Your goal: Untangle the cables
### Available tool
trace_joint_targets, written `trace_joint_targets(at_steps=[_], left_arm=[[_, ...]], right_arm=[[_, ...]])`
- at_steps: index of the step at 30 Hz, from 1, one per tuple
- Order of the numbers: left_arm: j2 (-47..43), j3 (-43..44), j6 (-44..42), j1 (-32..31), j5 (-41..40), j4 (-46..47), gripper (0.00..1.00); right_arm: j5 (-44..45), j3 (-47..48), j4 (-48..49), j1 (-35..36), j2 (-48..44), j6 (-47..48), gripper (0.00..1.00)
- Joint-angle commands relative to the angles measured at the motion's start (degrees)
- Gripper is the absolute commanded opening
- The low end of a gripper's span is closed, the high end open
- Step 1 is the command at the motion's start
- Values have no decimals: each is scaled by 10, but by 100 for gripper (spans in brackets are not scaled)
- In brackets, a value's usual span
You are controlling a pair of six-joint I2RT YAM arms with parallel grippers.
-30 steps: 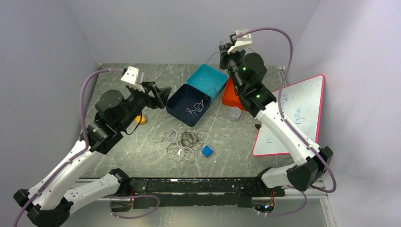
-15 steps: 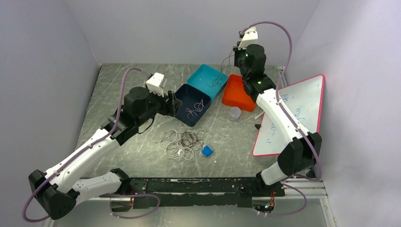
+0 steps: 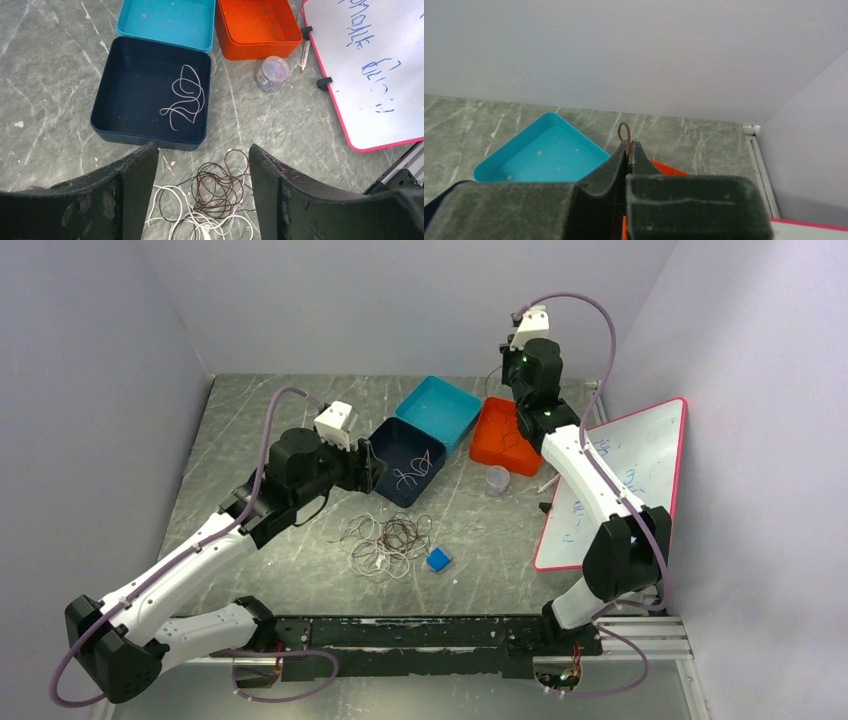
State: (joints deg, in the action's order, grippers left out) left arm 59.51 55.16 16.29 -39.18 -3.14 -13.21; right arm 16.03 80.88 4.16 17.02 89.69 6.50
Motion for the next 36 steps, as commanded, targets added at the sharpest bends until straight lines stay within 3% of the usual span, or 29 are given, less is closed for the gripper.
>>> trace_joint_targets(at_steps=[1,13,22,29,36], left_arm=[[6,-5,1,4,24,5,71],[21,-1,-2,4,29,6,70],[21,-9,0,3,22,5,69],[25,-9,1,3,22,-1,67],[28,-8,3,4,23,-1,67]], right_arm=[[14,-24,20,-17,12,1,0],[-3,-92,42,-43,20,-35,0],[-41,-36,8,-44,-11,-43,0],[-19,28,-28,-47,-15,-45,0],[-1,31,-21,-54,-9,-35,0]])
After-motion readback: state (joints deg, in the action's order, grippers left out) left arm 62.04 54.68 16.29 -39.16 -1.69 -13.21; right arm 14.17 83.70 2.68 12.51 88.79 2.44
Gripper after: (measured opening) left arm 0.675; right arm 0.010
